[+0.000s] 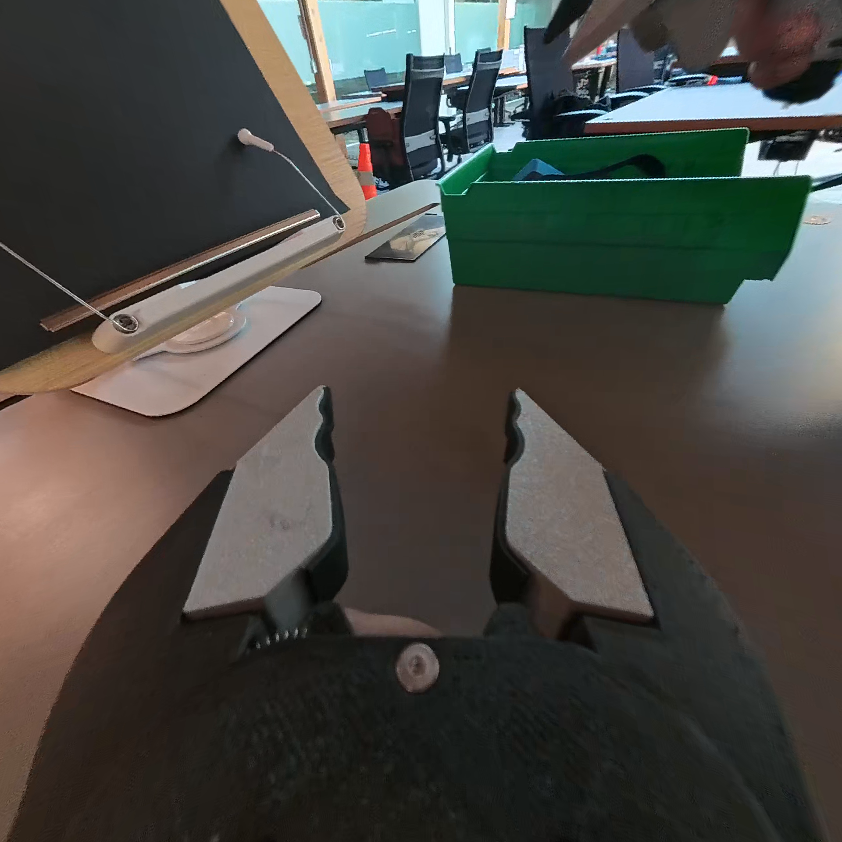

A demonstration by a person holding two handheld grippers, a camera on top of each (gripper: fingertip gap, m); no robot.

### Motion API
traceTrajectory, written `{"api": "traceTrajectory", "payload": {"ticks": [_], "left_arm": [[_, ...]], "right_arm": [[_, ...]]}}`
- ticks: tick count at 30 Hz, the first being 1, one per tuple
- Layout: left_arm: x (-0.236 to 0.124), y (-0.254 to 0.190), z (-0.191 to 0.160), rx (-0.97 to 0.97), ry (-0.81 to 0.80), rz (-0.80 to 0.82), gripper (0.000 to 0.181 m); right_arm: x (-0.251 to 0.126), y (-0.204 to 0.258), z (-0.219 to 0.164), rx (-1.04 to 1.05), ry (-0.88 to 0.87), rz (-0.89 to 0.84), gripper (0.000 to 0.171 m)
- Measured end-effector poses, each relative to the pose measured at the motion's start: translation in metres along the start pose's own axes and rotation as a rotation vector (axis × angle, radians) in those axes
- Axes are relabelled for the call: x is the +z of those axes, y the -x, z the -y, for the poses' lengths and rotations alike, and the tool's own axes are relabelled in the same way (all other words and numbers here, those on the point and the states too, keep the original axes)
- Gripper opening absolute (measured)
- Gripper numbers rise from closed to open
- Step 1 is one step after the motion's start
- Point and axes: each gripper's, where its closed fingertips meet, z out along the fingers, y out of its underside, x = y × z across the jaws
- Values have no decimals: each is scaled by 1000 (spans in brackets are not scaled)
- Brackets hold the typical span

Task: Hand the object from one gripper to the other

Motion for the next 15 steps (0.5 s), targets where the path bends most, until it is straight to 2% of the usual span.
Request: {"api": "traceTrajectory", "payload": {"ticks": [3,4,5,9,11,14,15], "left_arm": [[-34,-11,32,14,-63,-60,61],[-57,-11,51,18,-125,-87,50],[-81,-2,67,30,-154,-74,47],[-174,84,98,-3,-70,135,25],[-212,143,84,-4,69,286,25],[-254,242,31,-48,368,569,51],[-259,264,13,-86,445,602,51]], "right_arm": [[16,88,2,15,-68,318,78],[23,102,-3,11,-93,352,78],[31,113,-11,-7,-110,367,76],[69,125,-61,-80,-60,350,72],[82,129,-74,-153,-78,343,71],[98,132,-89,-227,-51,329,76],[101,135,-93,-228,-20,342,79]]}}
